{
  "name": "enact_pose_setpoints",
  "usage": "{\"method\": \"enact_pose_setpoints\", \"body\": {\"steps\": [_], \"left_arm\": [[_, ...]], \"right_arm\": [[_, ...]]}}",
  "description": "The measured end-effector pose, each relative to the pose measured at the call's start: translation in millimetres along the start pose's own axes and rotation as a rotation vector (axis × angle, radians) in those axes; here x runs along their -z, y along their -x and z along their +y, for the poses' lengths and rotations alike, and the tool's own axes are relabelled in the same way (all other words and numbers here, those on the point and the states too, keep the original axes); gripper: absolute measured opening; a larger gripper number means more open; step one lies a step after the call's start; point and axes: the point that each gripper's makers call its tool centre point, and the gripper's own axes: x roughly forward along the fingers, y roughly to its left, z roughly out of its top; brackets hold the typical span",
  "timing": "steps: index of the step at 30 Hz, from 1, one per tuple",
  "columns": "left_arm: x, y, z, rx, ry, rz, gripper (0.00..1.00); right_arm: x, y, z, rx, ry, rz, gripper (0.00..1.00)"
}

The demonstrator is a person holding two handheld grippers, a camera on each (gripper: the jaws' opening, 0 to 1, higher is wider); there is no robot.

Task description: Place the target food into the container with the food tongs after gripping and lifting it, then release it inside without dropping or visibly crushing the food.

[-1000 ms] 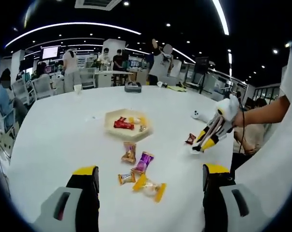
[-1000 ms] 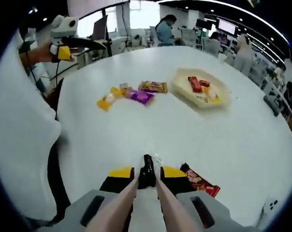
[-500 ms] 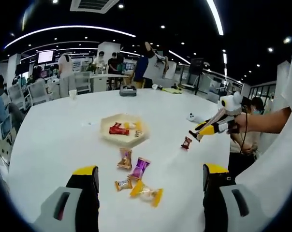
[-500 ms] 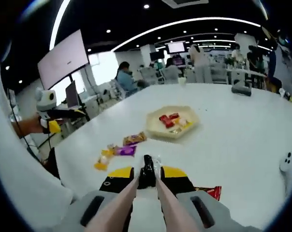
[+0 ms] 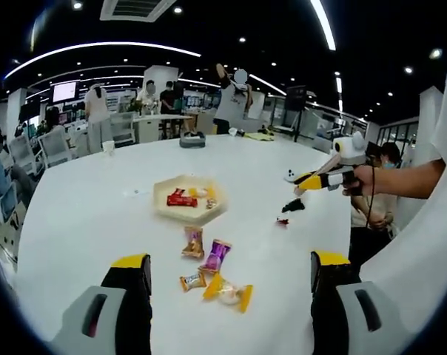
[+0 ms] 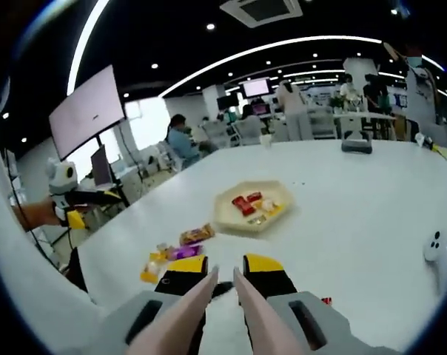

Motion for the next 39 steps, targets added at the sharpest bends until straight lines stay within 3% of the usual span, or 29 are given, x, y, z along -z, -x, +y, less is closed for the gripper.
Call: {"method": "enact_pose_setpoints", "body": {"steps": [7,12,14,16,18,23,27,32,39], "left_arm": [[2.6,3.5,0.3,-0.018,0.037,-0.019,0.89],[16.0,4.4,-0.7,-0.016,0.039,0.019,0.89],[16.3,6.4,-0.9,-0.018,0.049,0.017,0.89],[18.8,7.4,-0.2,-0.023,0.046,0.031,0.89],[21.2,9.1,0.7,-0.03,0.039,0.048,0.89],[23.4,13.7,3.5,-0.059,0.046,0.072,0.89],[29.0,15.6,1.9,-0.081,0.052,0.097,0.89],[36.0,19.4,-1.3,-0.123,0.064,0.132,0.89],[33.8,18.3,-4.9,-0.18,0.11,0.137,0.89]], "right_arm": [[15.3,-4.5,-2.1,-0.007,-0.002,0.041,0.21],[40.1,-9.3,0.8,-0.031,-0.007,0.076,0.25],[55.1,-11.9,6.2,-0.074,0.042,0.132,0.26],[62.3,-16.5,6.8,-0.091,0.105,0.142,0.27],[69.7,-23.8,13.7,-0.158,0.098,0.161,0.27],[78.7,-37.9,24.1,-0.317,0.242,0.237,0.28],[85.8,-48.2,24.1,-0.42,0.289,0.297,0.28],[89.6,-55.8,27.8,-0.539,0.277,0.336,0.28],[113.4,-53.8,33.5,-0.664,0.307,0.45,0.28]]}}
